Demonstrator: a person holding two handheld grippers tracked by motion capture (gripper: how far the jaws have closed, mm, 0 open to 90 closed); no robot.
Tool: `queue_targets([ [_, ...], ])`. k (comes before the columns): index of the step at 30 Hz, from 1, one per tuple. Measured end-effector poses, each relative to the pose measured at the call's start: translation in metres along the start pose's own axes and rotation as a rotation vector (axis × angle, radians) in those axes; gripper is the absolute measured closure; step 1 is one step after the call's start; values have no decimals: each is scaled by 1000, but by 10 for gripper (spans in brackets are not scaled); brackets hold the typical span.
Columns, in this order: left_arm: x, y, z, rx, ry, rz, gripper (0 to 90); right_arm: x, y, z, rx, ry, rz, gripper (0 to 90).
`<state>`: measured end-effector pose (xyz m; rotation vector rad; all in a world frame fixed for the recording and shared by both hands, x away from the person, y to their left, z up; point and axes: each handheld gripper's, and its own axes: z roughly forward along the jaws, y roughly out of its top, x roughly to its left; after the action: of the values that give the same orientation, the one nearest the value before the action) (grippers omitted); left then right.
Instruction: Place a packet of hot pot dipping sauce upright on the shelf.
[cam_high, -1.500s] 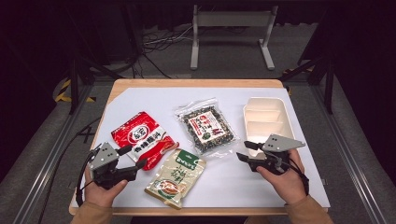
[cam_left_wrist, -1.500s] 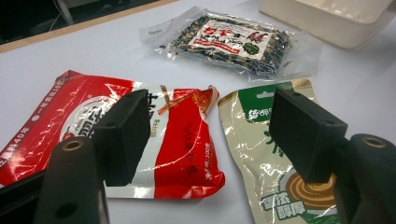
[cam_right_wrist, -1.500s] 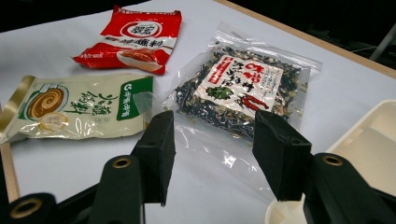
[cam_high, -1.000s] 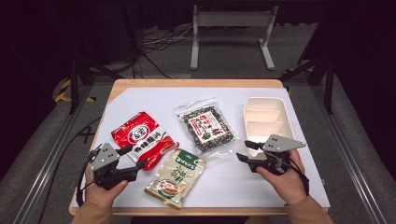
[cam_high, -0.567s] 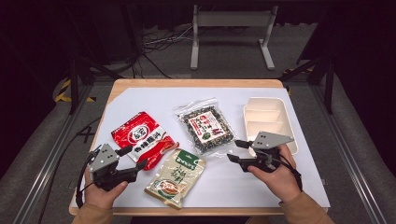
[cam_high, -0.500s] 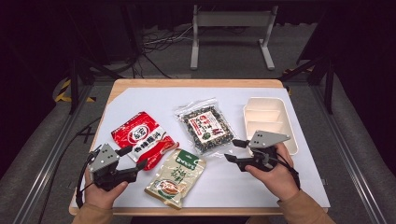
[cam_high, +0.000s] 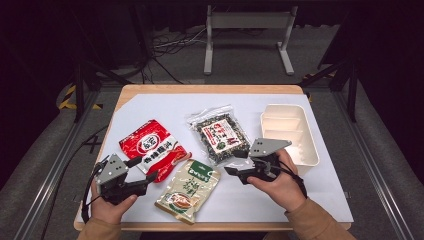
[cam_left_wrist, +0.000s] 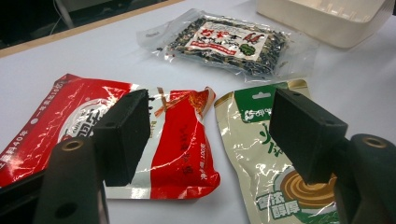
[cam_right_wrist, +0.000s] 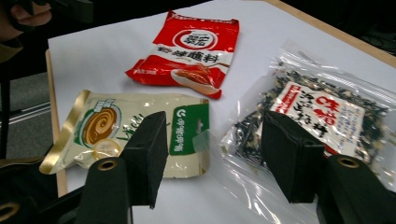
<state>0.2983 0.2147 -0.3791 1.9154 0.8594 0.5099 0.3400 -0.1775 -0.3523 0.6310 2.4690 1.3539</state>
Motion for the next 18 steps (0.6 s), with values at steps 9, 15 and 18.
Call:
queue_targets([
  [9,-1,0,0,-1,-6,4,298,7,9,28,33,60,-14,414],
  [15,-1,0,-1,0,-4,6,298,4,16,41,49,78,-16,411],
  [18,-2,-2,-2,3,2,4,298,3,20,48,58,83,-21,406],
])
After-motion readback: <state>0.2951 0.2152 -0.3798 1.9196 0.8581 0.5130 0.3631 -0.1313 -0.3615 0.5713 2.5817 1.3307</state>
